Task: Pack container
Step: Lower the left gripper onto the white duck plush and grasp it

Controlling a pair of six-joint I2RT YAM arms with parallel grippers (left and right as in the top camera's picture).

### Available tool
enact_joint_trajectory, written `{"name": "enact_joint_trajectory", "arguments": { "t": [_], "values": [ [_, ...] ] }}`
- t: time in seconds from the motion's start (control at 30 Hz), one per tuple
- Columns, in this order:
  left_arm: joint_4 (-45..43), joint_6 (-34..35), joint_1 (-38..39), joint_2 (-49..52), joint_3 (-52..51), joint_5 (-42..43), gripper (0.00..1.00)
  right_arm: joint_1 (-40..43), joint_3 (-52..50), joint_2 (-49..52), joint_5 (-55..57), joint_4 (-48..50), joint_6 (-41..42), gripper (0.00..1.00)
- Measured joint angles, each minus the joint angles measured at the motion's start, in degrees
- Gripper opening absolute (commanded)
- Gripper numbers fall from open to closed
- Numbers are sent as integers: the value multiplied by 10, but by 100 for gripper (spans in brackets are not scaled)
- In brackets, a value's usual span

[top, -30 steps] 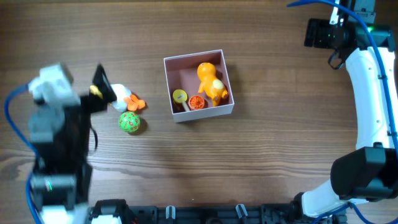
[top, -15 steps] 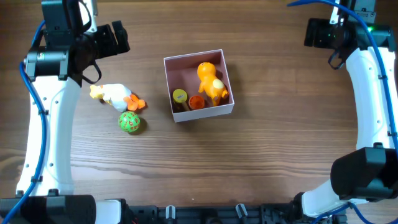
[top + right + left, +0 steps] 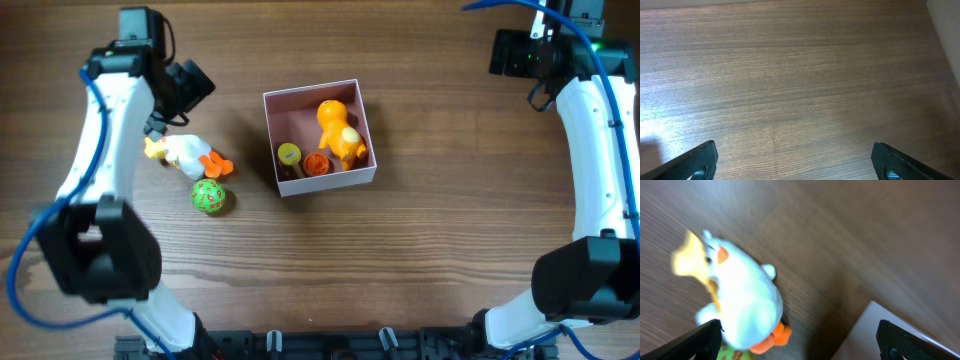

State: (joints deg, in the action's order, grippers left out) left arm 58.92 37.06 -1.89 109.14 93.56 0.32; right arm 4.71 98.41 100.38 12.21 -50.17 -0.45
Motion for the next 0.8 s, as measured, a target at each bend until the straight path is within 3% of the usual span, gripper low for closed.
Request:
{"name": "enact_joint_trajectory", "arguments": {
  "t": [0.13,0.37,0.63,0.8],
  "values": [
    [2,34,-6,73,0,40,97,0,0,0,0,0,0,100],
    [33,67,-66,80,2,81,98,0,0,0,0,0,0,100],
    [29,57,-90,80,45,93,99,0,0,0,0,0,0,100],
    [82,50,-90,80,92,95,100,0,0,0,0,0,0,100]
  ]
}}
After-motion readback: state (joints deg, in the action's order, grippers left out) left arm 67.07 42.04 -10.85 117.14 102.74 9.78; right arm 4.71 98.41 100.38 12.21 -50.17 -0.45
